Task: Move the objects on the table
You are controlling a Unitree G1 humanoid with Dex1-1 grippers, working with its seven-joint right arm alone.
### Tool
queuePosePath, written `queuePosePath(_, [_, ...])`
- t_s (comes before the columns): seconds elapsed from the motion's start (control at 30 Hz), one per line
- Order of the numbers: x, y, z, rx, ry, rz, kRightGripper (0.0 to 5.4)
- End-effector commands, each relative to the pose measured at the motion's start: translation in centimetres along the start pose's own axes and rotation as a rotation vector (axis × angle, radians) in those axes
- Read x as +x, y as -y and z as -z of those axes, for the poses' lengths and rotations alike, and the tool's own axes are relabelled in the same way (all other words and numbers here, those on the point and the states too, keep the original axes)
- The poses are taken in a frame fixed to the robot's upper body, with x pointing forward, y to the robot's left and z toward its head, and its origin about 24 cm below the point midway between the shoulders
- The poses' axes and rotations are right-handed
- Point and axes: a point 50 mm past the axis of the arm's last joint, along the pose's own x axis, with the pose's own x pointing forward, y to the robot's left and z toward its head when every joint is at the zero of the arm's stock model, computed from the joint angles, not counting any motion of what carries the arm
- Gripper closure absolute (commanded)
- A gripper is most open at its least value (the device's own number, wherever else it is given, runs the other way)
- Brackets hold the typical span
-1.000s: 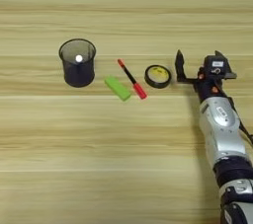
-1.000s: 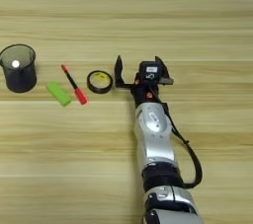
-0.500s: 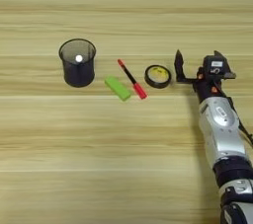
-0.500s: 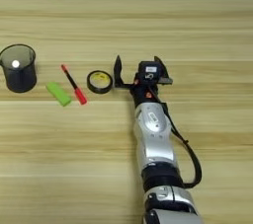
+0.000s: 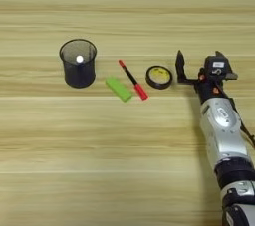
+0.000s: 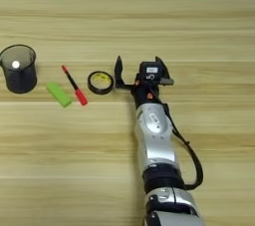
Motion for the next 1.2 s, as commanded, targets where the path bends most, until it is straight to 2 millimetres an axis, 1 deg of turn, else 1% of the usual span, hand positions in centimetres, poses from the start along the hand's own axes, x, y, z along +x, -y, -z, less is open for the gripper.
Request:
queuePosePath(0.03, [1.9, -0.2, -3.4, -0.015, 0.144, -0.014, 0.02])
queuePosePath(0.4, [1.9, -0.3, -3.3, -0.016, 0.139, -0.020, 0.02])
queuePosePath(0.5, [1.9, -0.9, -3.0, -0.025, 0.116, -0.060, 0.02])
queuePosePath(0.67, [1.7, -2.4, -2.4, -0.041, 0.082, -0.163, 0.02])
queuePosePath(0.87, [1.6, -3.5, -1.6, 0.025, 0.016, -0.236, 0.02])
queuePosePath(1.2, [1.3, -4.6, -0.4, 0.030, -0.072, -0.303, 0.02])
